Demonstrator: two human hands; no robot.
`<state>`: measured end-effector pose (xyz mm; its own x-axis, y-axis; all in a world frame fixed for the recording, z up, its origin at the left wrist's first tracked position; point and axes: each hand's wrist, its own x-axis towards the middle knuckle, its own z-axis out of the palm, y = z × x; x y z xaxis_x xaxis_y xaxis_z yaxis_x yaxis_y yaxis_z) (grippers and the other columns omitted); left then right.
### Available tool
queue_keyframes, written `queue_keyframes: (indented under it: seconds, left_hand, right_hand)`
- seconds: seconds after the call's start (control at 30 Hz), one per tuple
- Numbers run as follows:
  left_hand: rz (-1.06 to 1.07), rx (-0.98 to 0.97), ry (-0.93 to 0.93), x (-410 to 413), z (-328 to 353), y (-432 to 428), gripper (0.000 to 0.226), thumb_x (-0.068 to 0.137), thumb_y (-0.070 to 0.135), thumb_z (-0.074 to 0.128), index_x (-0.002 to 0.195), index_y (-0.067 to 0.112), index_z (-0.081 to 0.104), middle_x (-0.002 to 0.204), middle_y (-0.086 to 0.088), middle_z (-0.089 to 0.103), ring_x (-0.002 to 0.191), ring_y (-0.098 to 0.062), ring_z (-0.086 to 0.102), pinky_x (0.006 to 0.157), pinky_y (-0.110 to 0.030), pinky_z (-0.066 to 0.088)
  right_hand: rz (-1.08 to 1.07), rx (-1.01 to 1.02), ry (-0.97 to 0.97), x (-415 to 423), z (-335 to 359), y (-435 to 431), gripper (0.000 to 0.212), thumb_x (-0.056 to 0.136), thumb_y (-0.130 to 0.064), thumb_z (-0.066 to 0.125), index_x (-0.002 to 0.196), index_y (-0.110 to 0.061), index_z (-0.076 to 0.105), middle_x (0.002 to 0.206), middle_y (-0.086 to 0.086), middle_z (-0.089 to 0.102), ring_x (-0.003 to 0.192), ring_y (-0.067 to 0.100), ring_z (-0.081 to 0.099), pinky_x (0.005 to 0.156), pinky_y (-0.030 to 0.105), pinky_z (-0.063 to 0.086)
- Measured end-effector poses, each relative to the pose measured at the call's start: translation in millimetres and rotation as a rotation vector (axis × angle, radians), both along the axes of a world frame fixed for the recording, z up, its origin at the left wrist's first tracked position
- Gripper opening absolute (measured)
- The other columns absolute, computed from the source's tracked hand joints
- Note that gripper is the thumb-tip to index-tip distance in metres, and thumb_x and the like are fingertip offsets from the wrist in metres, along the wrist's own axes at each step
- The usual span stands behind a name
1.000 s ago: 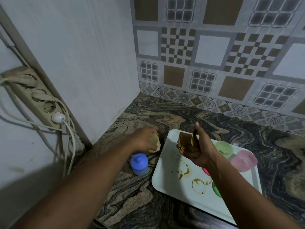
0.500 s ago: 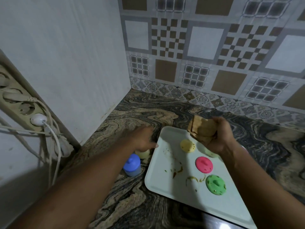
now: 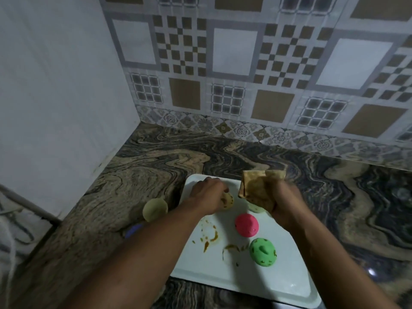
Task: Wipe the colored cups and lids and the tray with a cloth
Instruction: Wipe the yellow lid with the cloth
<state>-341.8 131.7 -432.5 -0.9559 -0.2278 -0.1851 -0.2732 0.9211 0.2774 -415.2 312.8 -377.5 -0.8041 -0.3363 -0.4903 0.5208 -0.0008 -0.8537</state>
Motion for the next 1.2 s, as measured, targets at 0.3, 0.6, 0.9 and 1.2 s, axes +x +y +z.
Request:
queue_keyframes:
  seconds: [0.3, 0.6, 0.9, 1.2]
  left_hand:
    - [-0.039, 0.132, 0.104, -0.1, -3.3, -13.7, 0.034, 0.092, 0.014, 0.06, 0.124, 0.019, 0.071, 0.125, -0.007, 0.069, 0.112, -0.027, 0.064, 0.091, -0.042, 0.053]
    - [-0.465, -0.127, 0.484, 42.0, 29.9, -36.8, 0.023, 0.076, -0.004, 0.08, 0.098, 0.003, 0.076, 0.097, -0.013, 0.07, 0.086, -0.032, 0.068, 0.063, -0.039, 0.058]
    - [-0.443, -0.15, 0.6, 64.7, 45.2, -39.1, 0.024, 0.079, 0.004, 0.08, 0.102, 0.006, 0.075, 0.096, -0.01, 0.071, 0.076, -0.03, 0.069, 0.053, -0.037, 0.057]
    - [-0.213, 0.038, 0.61, 68.0, 46.5, -24.7, 0.02, 0.09, 0.013, 0.072, 0.105, 0.002, 0.076, 0.098, -0.014, 0.072, 0.081, -0.035, 0.07, 0.066, -0.044, 0.058]
  right_hand:
    - [0.325, 0.061, 0.222, 8.1, 7.0, 0.4, 0.04, 0.094, -0.001, 0.043, 0.091, -0.016, 0.08, 0.093, 0.017, 0.078, 0.087, 0.033, 0.076, 0.073, 0.039, 0.063]
    - [0.654, 0.566, 1.216, -10.3, 3.2, -41.5, 0.022, 0.09, -0.003, 0.056, 0.106, -0.007, 0.07, 0.11, 0.014, 0.068, 0.101, 0.034, 0.063, 0.081, 0.044, 0.051]
    - [0.879, 0.455, 1.472, 17.0, -8.0, -32.4, 0.052, 0.08, -0.004, 0.046, 0.127, -0.009, 0.069, 0.134, 0.008, 0.063, 0.118, 0.029, 0.063, 0.092, 0.043, 0.055]
    - [0.722, 0.464, 1.39, 23.5, -4.0, 4.7, 0.054, 0.075, 0.008, 0.056, 0.122, -0.013, 0.071, 0.127, 0.002, 0.069, 0.114, 0.024, 0.067, 0.09, 0.038, 0.057]
